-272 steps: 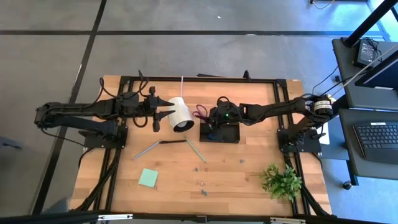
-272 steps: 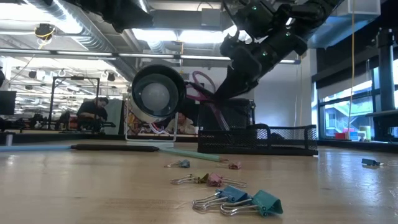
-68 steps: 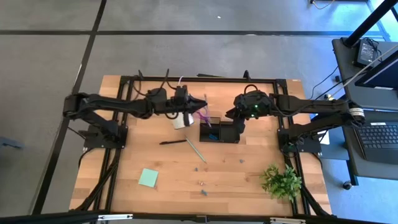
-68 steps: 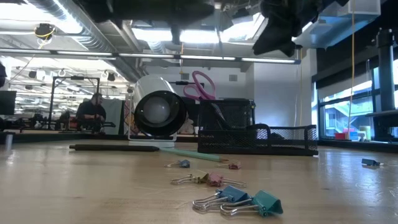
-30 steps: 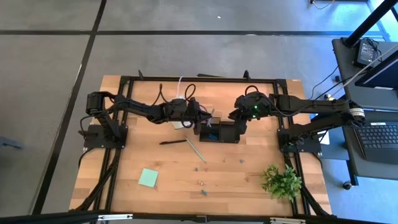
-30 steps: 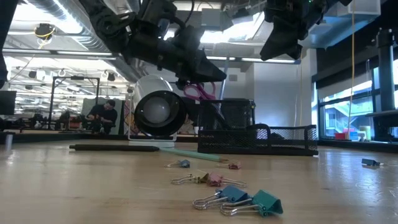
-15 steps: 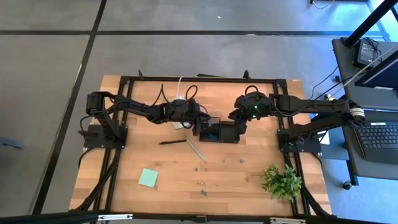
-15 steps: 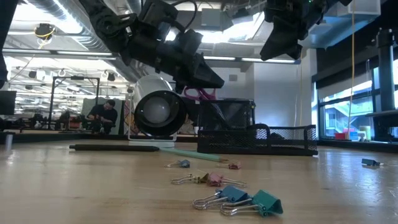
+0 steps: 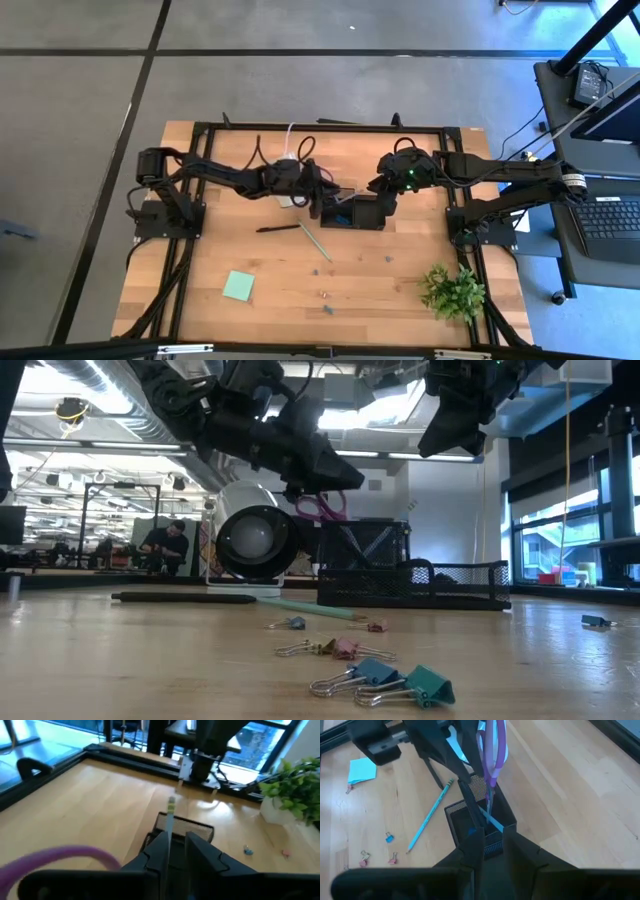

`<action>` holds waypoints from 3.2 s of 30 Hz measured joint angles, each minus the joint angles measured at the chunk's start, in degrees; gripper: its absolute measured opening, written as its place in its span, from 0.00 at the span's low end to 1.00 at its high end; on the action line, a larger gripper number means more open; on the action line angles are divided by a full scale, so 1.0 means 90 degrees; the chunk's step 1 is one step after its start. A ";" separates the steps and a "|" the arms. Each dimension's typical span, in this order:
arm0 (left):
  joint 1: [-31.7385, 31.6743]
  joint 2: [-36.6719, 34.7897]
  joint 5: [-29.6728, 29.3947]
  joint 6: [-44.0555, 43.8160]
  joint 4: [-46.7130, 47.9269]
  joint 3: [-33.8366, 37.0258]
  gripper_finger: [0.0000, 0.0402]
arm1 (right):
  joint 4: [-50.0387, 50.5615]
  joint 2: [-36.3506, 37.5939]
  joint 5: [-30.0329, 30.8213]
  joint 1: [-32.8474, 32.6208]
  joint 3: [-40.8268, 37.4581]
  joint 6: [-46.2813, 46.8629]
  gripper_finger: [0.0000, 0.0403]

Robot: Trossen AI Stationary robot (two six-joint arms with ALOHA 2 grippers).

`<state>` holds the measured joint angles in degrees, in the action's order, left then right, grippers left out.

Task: Pick and place office supplies into organizer
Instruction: Put the green pencil into the black desk organizer

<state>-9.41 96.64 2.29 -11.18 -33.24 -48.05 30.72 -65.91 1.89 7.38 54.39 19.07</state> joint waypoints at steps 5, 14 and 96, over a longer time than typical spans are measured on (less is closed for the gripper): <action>0.0107 -0.0244 0.0339 0.0490 -0.0046 0.0000 0.19 | 0.0002 0.0000 0.0001 -0.0001 0.0000 0.0000 0.18; 0.0657 -0.0823 0.1110 0.1662 0.0405 0.0000 0.29 | 0.0114 0.0000 0.0000 -0.0002 0.0000 -0.0145 0.18; 0.2113 0.1554 -0.0470 0.3633 0.6259 -0.2030 0.25 | 0.0219 0.0000 -0.0056 -0.0015 -0.0002 0.0027 0.19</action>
<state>9.60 110.63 -1.94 21.52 23.09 -66.32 32.69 -65.91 1.39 7.25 54.37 19.31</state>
